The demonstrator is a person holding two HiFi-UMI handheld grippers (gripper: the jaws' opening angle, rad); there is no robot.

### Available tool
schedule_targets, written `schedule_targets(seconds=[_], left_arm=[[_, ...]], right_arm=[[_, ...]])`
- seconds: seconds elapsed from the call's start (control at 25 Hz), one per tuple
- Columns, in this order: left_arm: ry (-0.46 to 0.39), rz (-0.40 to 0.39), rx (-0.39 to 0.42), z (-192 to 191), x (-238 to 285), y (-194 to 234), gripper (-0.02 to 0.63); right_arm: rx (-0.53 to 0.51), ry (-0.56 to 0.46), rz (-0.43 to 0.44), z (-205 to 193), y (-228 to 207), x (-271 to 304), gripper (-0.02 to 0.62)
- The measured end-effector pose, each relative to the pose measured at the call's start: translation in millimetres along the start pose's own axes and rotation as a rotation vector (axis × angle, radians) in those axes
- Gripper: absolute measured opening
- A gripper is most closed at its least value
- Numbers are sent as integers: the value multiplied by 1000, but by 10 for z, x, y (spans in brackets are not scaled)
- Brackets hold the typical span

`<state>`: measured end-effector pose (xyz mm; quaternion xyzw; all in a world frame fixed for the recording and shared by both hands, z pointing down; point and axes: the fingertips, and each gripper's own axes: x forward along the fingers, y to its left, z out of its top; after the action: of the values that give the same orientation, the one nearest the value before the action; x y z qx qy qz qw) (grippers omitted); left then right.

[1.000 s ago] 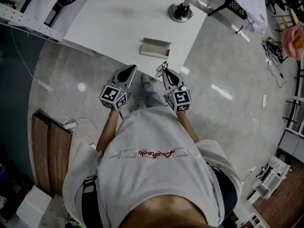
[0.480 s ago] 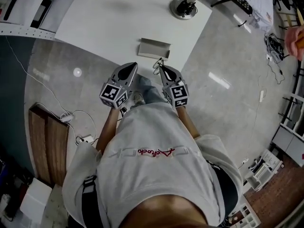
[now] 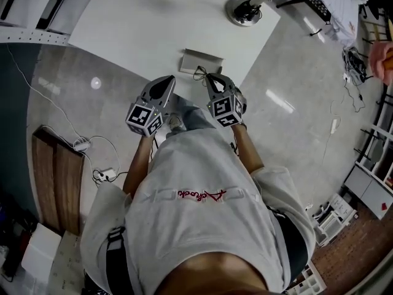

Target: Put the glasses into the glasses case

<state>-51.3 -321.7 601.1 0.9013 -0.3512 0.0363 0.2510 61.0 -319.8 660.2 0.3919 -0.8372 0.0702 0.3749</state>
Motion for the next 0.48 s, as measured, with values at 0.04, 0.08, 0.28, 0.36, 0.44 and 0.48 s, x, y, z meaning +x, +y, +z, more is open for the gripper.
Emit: schedule_targets(seconds=[0.04,0.08,0.28,0.36,0.44,0.48], left_arm=[[-2,3,-2,-2,-8,9,9],[-4,6,-5,-4,-16,14,9],[-6,20,-11,-7,-53,23,9],[-8,24,-14,-2,-70,42,9],[-10,30,-16,2,-94,63,9],[-10,35,-17,1,-108,70,9]], right_arm=[[-61,24,-9,11,-4,23,11],[-122,45,-20,24,-8,45,11],[-320,133,-64,43,-80,228,11],[-343,155,-71,51,-147,336,11],[-350,162,-73,71,-206,434,11],[-350,164,-73,73,-230,477,11]])
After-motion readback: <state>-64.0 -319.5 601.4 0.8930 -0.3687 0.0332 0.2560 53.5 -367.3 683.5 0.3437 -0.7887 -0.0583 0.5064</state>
